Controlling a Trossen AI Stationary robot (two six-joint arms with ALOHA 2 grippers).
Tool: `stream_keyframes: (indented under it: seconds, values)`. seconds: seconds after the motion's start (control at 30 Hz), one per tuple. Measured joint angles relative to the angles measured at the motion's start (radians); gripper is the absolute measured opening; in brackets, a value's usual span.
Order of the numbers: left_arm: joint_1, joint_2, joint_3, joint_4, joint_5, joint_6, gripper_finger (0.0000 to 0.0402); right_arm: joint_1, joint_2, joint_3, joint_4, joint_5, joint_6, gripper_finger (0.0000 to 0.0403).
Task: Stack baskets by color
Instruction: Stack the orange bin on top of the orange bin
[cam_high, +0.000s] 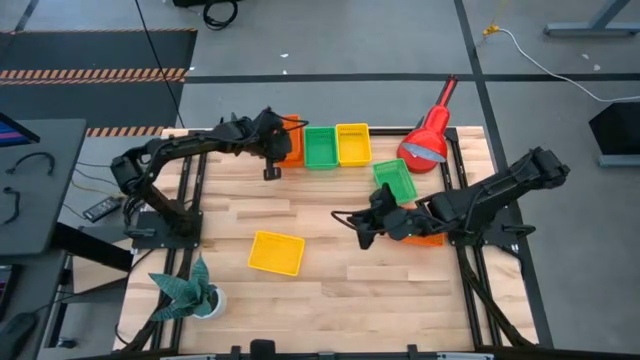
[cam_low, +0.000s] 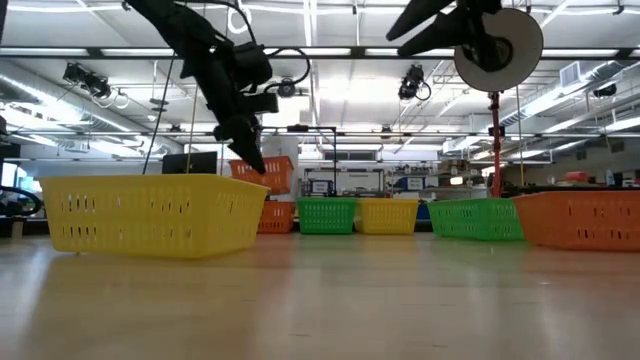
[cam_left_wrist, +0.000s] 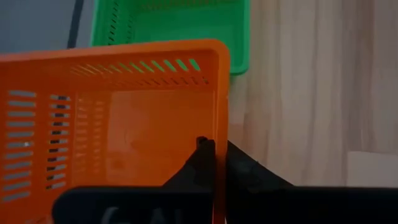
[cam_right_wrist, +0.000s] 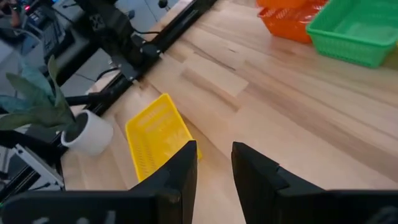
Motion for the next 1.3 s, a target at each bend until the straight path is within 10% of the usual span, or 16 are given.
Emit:
stream_keyframes:
  seconds: [1.0, 1.3]
  values:
    - [-0.013, 0.105, 0.0, 0.07, 0.009, -0.034, 0.0039, -0.049, 0.003, 0.001, 0.013, -0.138, -0.117, 0.0098]
    - [-0.013, 0.105, 0.0, 0.066, 0.009, -0.02, 0.0102, -0.048, 0.003, 0.001, 0.012, -0.158, -0.116, 0.0098]
